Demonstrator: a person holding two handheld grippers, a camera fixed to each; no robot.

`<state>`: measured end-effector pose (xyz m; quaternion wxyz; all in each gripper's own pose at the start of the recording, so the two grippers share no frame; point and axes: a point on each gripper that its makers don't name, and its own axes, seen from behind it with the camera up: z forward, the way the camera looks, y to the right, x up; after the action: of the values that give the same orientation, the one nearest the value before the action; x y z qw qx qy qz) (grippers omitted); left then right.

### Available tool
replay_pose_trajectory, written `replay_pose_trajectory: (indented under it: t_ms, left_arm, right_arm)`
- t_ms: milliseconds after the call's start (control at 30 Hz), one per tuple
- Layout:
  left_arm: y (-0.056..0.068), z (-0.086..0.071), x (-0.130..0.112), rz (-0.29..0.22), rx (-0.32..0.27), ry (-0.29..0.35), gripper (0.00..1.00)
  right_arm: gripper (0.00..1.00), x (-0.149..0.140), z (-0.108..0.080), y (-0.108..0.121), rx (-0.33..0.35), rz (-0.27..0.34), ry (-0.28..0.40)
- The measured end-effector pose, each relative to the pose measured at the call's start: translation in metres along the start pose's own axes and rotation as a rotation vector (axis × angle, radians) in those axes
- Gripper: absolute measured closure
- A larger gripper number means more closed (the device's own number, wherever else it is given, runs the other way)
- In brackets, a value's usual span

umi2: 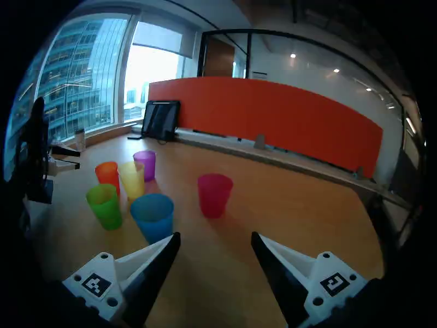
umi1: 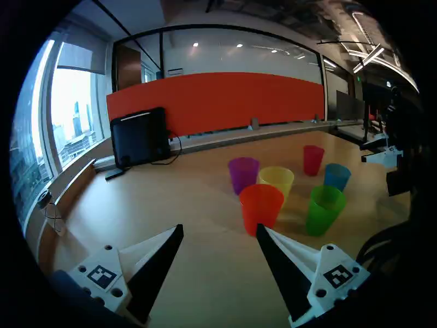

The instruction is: Pour water

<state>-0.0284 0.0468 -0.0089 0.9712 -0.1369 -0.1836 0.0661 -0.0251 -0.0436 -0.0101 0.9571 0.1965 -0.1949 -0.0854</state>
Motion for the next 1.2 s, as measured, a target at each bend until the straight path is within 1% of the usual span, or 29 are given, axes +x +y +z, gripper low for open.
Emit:
replay_pose_trajectory:
  t_ms: [200, 400, 533, 633, 800, 900, 1000, 1100, 1200]
  left_arm:
    - [-0.009, 0.000, 0.017, -0.029, 0.054, 0.076, 0.01]
    - [-0.020, -0.005, 0.038, -0.051, 0.119, 0.159, 0.01]
    - [-0.023, -0.007, 0.049, -0.074, 0.145, 0.206, 0.01]
    - [-0.025, -0.009, 0.054, -0.088, 0.161, 0.229, 0.01]
    - [-0.028, -0.012, 0.060, -0.103, 0.187, 0.268, 0.01]
    - [-0.028, -0.014, 0.062, -0.115, 0.193, 0.289, 0.01]
    - [-0.028, -0.015, 0.064, -0.131, 0.199, 0.308, 0.01]
    - [-0.029, -0.017, 0.068, -0.139, 0.201, 0.329, 0.01]
    - [-0.029, -0.018, 0.071, -0.137, 0.210, 0.344, 0.01]
  right_arm:
    - [0.00, 0.025, -0.004, 0.016, -0.093, 0.040, 0.090]
    - [0.00, 0.047, -0.010, 0.035, -0.199, 0.070, 0.183]
    - [0.00, 0.056, -0.014, 0.044, -0.264, 0.089, 0.240]
    - [0.00, 0.061, -0.017, 0.046, -0.295, 0.109, 0.276]
    - [0.00, 0.068, -0.023, 0.046, -0.328, 0.142, 0.338]
    - [0.00, 0.072, -0.029, 0.050, -0.354, 0.157, 0.371]
    - [0.00, 0.075, -0.035, 0.056, -0.386, 0.166, 0.402]
    - [0.00, 0.079, -0.041, 0.057, -0.403, 0.167, 0.432]
    - [0.00, 0.080, -0.045, 0.055, -0.409, 0.164, 0.447]
